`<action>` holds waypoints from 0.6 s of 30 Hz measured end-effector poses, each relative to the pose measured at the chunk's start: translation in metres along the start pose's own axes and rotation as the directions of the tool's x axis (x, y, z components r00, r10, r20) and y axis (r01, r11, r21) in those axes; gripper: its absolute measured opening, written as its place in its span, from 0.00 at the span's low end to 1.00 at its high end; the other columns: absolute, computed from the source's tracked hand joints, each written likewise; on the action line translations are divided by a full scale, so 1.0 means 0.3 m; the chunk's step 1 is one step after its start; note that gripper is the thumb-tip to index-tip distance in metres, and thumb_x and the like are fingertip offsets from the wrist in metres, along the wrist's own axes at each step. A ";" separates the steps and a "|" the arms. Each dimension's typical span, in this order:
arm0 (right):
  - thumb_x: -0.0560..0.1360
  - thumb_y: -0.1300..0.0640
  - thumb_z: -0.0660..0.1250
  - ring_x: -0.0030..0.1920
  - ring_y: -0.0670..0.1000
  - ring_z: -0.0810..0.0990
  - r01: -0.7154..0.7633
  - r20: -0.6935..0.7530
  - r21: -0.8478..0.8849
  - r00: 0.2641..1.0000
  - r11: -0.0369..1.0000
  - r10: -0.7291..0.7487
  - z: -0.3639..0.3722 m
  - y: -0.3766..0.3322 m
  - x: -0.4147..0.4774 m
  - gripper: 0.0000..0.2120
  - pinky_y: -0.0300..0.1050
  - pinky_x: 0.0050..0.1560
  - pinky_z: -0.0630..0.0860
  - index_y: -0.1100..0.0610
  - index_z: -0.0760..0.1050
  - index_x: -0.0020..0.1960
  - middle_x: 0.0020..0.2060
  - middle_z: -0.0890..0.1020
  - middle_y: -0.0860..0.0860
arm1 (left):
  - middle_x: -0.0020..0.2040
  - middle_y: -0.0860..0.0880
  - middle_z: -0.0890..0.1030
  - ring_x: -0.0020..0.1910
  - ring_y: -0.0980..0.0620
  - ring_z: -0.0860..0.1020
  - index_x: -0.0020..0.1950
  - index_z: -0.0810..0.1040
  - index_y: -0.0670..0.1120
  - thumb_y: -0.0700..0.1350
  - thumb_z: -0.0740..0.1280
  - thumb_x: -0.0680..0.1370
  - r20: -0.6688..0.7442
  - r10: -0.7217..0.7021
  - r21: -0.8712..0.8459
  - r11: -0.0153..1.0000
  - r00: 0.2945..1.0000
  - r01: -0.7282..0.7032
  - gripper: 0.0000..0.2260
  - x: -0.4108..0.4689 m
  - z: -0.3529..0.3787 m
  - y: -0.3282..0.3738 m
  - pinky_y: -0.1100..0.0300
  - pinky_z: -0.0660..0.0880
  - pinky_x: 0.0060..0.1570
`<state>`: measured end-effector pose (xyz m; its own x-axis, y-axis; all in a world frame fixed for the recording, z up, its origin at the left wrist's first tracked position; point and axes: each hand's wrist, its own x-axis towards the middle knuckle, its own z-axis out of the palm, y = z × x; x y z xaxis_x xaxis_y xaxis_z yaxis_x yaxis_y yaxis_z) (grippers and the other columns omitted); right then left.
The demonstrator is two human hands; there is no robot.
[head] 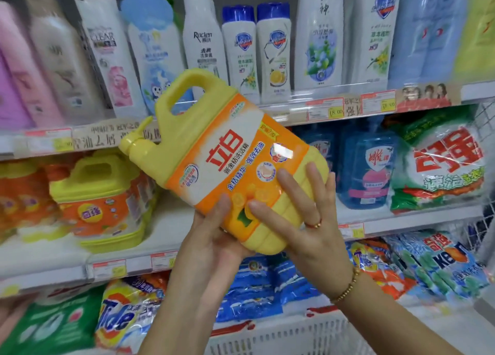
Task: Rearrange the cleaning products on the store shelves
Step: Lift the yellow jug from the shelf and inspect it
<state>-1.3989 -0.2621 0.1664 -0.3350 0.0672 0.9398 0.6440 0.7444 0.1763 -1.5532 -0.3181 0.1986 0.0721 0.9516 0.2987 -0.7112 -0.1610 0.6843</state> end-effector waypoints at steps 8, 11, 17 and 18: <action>0.64 0.46 0.74 0.74 0.53 0.62 -0.331 0.053 0.455 0.937 0.827 0.346 -0.047 -0.011 0.050 0.39 0.54 0.69 0.66 0.41 0.60 0.70 0.74 0.62 0.43 | 0.68 0.46 0.75 0.66 0.45 0.74 0.73 0.67 0.50 0.66 0.73 0.64 0.040 0.147 0.159 0.976 0.988 -0.151 0.42 0.010 0.062 0.006 0.48 0.75 0.61; 0.60 0.50 0.75 0.71 0.45 0.65 -0.437 0.133 0.546 0.888 0.715 0.441 -0.054 -0.017 0.050 0.43 0.37 0.66 0.68 0.35 0.60 0.70 0.71 0.65 0.40 | 0.66 0.48 0.77 0.64 0.46 0.76 0.73 0.67 0.52 0.63 0.62 0.72 -0.056 0.176 0.167 0.972 0.983 -0.165 0.31 0.032 0.052 -0.026 0.51 0.76 0.59; 0.59 0.54 0.76 0.59 0.47 0.77 -0.544 0.301 0.811 0.705 0.217 0.642 -0.065 -0.012 0.061 0.37 0.39 0.52 0.77 0.45 0.65 0.65 0.58 0.76 0.45 | 0.52 0.52 0.84 0.52 0.55 0.82 0.72 0.69 0.50 0.47 0.69 0.69 -0.145 0.105 0.324 0.945 0.984 -0.053 0.30 0.068 -0.005 -0.058 0.59 0.79 0.47; 0.58 0.54 0.78 0.60 0.49 0.77 -0.552 0.359 0.826 0.670 0.113 0.649 -0.060 -0.007 0.062 0.39 0.40 0.52 0.78 0.47 0.65 0.66 0.59 0.77 0.48 | 0.50 0.52 0.84 0.50 0.56 0.82 0.71 0.68 0.51 0.47 0.71 0.67 -0.165 0.133 0.347 0.935 0.977 -0.069 0.33 0.072 -0.014 -0.055 0.63 0.79 0.44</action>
<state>-1.3939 -0.2744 0.1888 -0.0533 0.7672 0.6392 -0.3099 0.5958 -0.7409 -1.5430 -0.2937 0.1910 -0.1391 0.9518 0.2734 -0.4271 -0.3068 0.8506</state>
